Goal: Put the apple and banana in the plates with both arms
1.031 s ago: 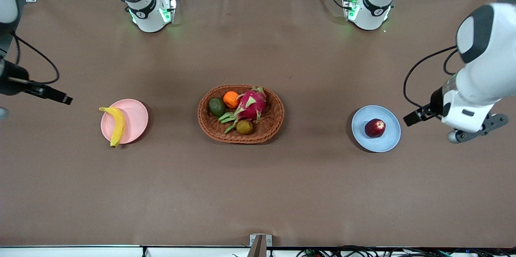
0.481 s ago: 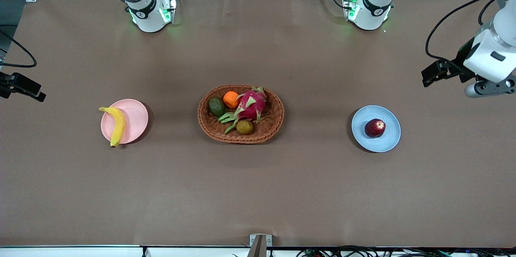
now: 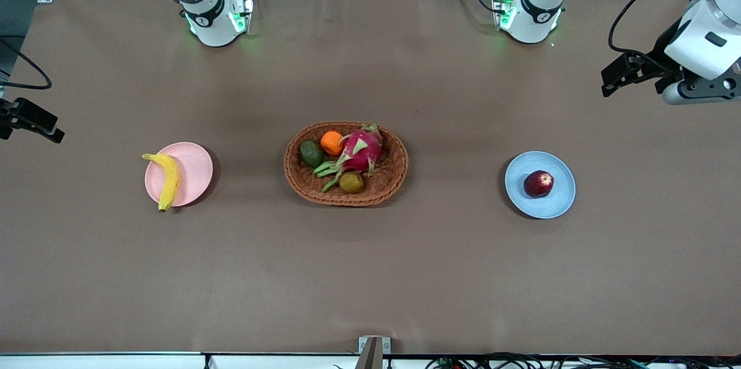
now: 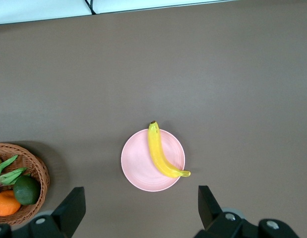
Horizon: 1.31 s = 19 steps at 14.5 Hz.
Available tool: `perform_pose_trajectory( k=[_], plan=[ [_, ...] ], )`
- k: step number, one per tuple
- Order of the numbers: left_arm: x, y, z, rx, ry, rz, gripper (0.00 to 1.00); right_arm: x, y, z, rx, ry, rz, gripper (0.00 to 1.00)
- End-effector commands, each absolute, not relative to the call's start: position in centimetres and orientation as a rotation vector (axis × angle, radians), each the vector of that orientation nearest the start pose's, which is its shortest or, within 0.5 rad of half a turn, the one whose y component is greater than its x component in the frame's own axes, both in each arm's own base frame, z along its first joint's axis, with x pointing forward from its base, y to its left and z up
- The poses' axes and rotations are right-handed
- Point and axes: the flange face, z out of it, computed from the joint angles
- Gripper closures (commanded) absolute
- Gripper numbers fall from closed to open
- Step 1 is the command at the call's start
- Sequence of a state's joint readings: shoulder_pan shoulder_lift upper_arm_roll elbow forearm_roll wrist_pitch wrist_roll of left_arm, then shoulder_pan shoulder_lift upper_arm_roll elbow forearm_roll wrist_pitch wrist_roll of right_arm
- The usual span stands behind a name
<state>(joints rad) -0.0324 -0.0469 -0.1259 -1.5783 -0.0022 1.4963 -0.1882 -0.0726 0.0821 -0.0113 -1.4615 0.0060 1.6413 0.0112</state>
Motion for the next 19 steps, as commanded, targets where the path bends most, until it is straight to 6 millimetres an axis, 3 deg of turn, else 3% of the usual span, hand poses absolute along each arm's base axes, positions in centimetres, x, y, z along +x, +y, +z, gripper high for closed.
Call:
perform_pose_trajectory(
  k=[1, 4, 10, 13, 19],
  plan=[
    [50.8, -8.9, 64.6, -3.149, -0.011, 0.052, 0.00, 57.6, -5.0, 64.5, -3.145, 0.142, -0.169, 0.00],
    [50.7, -8.8, 64.6, -3.146, 0.023, 0.069, 0.00, 56.7, -5.0, 65.0, -3.148, 0.137, -0.161, 0.00],
    [50.6, -8.4, 64.6, -3.128, 0.095, 0.077, 0.00, 52.0, -4.7, 64.0, -3.137, 0.127, -0.141, 0.00],
    [50.7, -8.2, 64.6, -3.126, 0.093, 0.076, 0.00, 51.0, -5.1, 62.4, -3.137, 0.113, -0.163, 0.00],
    [50.5, -8.1, 64.5, -3.096, 0.091, 0.089, 0.00, 49.9, -5.3, 62.6, -3.134, 0.122, -0.146, 0.00]
  ],
)
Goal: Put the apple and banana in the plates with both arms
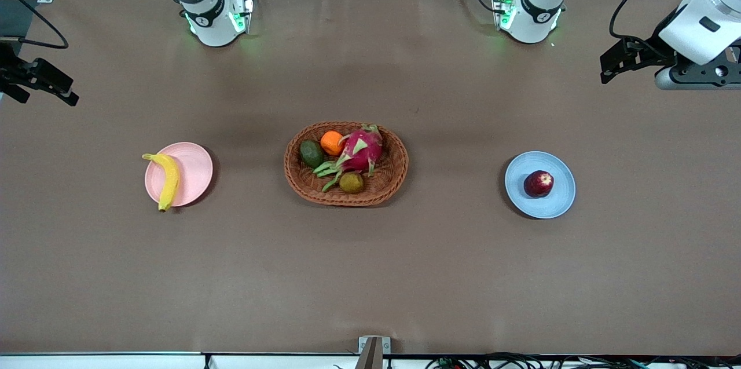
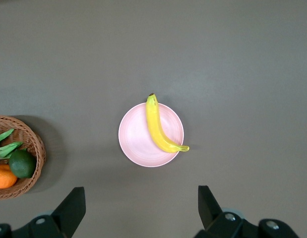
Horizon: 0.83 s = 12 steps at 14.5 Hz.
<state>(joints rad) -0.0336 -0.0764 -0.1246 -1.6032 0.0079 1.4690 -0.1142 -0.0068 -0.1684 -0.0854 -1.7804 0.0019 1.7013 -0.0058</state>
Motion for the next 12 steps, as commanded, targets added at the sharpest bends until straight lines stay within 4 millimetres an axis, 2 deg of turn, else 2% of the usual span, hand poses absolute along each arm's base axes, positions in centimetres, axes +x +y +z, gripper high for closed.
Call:
perform_pose_trajectory(
  k=[1, 12],
  plan=[
    [50.56, -7.99, 64.54, -3.096, 0.091, 0.089, 0.00, 49.91, -5.34, 62.57, -3.134, 0.124, -0.146, 0.00],
    [51.47, -7.54, 64.62, -3.101, 0.072, 0.082, 0.00, 50.01, -5.43, 62.43, -3.134, 0.124, -0.143, 0.00]
  ],
)
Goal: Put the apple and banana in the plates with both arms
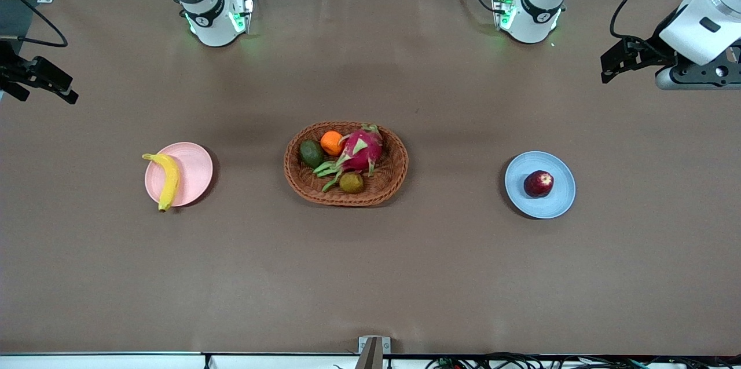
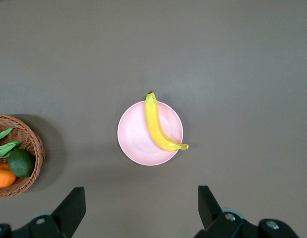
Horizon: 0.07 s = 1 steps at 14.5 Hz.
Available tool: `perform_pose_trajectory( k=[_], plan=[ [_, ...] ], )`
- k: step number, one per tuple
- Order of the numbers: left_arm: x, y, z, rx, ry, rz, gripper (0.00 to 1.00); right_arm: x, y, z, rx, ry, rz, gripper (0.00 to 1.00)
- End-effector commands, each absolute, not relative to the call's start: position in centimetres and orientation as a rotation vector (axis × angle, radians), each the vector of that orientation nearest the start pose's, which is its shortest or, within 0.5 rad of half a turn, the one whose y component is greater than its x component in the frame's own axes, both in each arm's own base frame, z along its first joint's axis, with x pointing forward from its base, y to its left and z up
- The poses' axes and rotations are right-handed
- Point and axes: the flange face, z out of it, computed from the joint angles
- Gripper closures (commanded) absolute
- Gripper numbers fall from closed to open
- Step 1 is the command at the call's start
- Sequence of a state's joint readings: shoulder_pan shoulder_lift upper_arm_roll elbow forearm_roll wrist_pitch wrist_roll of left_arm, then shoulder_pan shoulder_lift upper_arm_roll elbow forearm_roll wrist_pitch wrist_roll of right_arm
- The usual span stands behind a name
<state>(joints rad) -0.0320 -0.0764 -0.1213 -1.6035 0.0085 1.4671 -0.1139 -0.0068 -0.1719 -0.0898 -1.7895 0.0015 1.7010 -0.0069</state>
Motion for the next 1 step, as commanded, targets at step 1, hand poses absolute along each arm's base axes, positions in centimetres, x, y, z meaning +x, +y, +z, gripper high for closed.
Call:
perform_pose_trajectory(
  k=[1],
  plan=[
    [51.52, -7.52, 64.61, -3.100, 0.072, 0.082, 0.00, 50.02, -5.35, 62.43, -3.134, 0.122, -0.143, 0.00]
  ],
)
